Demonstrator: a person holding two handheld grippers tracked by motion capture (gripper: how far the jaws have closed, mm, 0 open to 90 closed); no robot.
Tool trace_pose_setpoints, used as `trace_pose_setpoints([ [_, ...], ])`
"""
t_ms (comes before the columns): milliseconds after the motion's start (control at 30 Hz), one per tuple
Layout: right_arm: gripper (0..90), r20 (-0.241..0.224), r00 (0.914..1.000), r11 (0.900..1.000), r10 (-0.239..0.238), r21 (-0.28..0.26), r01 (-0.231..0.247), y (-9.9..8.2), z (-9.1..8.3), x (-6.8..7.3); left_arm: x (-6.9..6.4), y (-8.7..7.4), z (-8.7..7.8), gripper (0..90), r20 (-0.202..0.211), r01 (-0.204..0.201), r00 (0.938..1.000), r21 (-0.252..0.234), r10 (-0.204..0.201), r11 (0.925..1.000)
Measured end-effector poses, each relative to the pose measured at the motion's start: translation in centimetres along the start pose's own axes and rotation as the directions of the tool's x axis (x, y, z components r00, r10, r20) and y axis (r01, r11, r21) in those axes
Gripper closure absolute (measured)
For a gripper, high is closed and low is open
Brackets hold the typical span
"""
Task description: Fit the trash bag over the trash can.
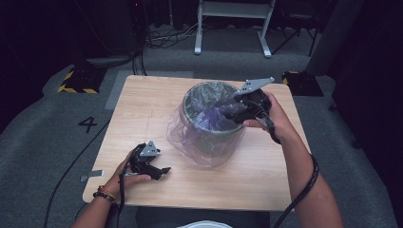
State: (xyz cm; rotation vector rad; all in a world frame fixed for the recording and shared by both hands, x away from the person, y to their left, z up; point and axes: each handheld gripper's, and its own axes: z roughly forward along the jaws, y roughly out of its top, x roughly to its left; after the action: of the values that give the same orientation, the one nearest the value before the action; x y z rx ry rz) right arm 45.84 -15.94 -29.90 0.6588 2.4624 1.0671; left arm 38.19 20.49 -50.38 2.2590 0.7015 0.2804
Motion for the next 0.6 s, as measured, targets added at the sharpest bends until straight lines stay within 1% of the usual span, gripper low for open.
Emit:
trace_pose_setpoints([
  [267, 27.6, 0.002, 1.0, 1.0, -0.003, -0.008, 0.003, -0.3, -0.8, 0.2, 0.0, 0.0, 0.0, 14.6, 0.0, 0.0, 1.0, 0.001, 0.0, 1.0],
  [433, 27.6, 0.003, 0.9998, 0.9999, -0.017, 0.0, 0.017, -0.5, -1.1, 0.3, 0.0, 0.0, 0.0, 14.7, 0.0, 0.0, 1.0, 0.0, 0.0, 1.0],
  [600, 27.6, 0.003, 0.9999, 0.9999, -0.016, 0.0, 0.016, -0.8, -1.3, 0.3, 0.0, 0.0, 0.0, 14.6, 0.0, 0.0, 1.0, 0.001, 0.0, 1.0],
])
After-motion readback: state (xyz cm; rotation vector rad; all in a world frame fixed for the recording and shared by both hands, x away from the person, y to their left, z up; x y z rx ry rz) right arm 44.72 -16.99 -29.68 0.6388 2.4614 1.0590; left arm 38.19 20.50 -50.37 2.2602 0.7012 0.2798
